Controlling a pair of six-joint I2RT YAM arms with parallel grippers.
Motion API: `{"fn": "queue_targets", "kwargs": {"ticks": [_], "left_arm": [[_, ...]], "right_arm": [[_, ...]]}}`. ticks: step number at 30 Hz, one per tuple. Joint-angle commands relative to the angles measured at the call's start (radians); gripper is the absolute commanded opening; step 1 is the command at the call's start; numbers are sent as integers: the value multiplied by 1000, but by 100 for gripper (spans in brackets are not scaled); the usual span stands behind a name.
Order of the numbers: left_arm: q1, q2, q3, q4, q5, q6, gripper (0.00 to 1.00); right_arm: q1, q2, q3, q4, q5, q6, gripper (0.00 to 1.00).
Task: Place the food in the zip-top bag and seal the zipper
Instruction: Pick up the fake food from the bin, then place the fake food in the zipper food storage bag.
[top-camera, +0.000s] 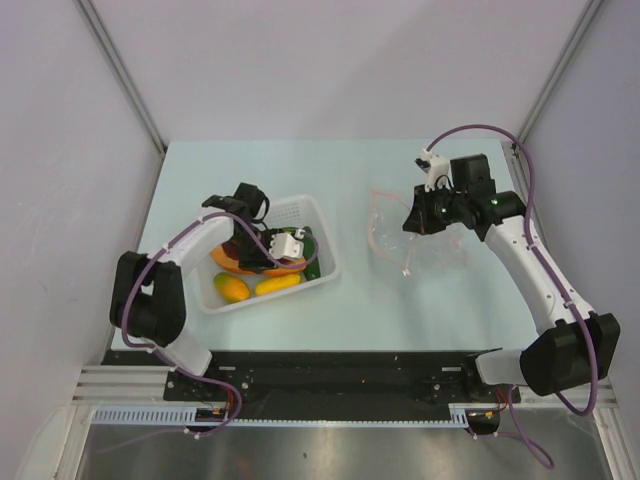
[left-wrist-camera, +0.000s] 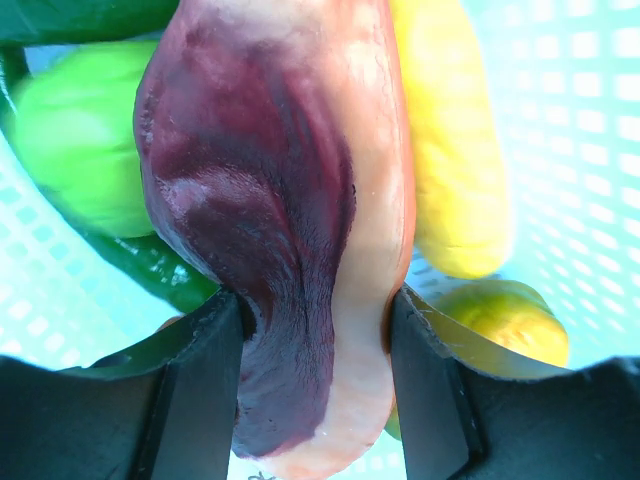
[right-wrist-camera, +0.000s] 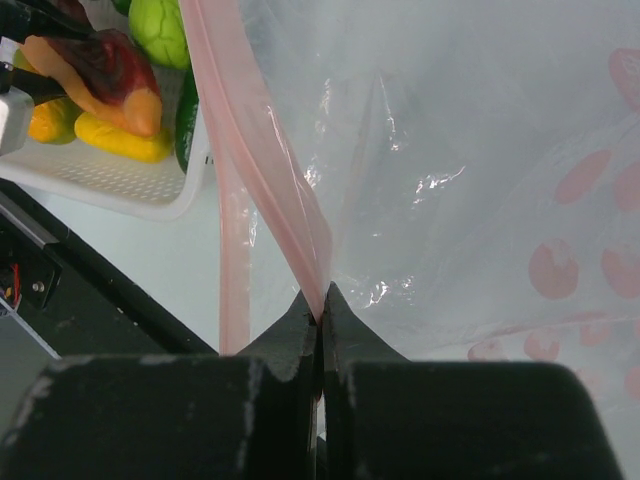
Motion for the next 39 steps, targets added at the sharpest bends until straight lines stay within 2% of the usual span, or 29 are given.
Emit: {"fn": "queue_targets", "kwargs": {"ticks": [1, 9, 13, 18, 20, 21, 22, 23, 24, 25, 27, 30, 36, 39], "left_arm": [[15, -67, 46, -74, 71, -3, 48], [36, -124, 169, -143, 203, -58, 50], [47, -153, 267, -175, 350, -127, 51], [47, -207, 417, -122, 557, -334, 53], [46, -231, 440, 1, 672, -502, 55], [44, -266, 436, 143, 712, -577, 55], [40, -285, 399, 234, 755, -739, 55], [20, -314, 370, 338, 764, -832, 55], [7, -363, 335, 562, 769, -921, 55], [-11, -389, 269, 663, 763, -1057, 56], [-80, -426, 224, 871, 720, -1136, 56], [-172, -455, 198, 1038, 678, -1245, 52], [-301, -445, 212, 1250, 619, -1373, 47], [-358, -419, 226, 1291, 602, -1385, 47]], "right_arm": [[-6, -39, 13, 3, -41, 0, 0], [-14, -56, 26, 24, -117, 14, 0], [-20, -62, 36, 56, -191, 66, 0], [-25, -60, 58, 118, -278, 182, 0], [-26, -57, 61, 139, -321, 231, 0], [-26, -51, 61, 145, -339, 250, 0], [-28, -48, 60, 158, -359, 261, 0], [-28, -43, 58, 165, -407, 273, 0], [-31, -39, 58, 171, -428, 294, 0], [-32, -36, 58, 185, -447, 304, 0], [-34, -31, 56, 197, -505, 330, 0], [-38, -27, 60, 216, -550, 377, 0], [-35, -34, 61, 219, -556, 422, 0], [-31, -37, 55, 211, -541, 423, 0]]}}
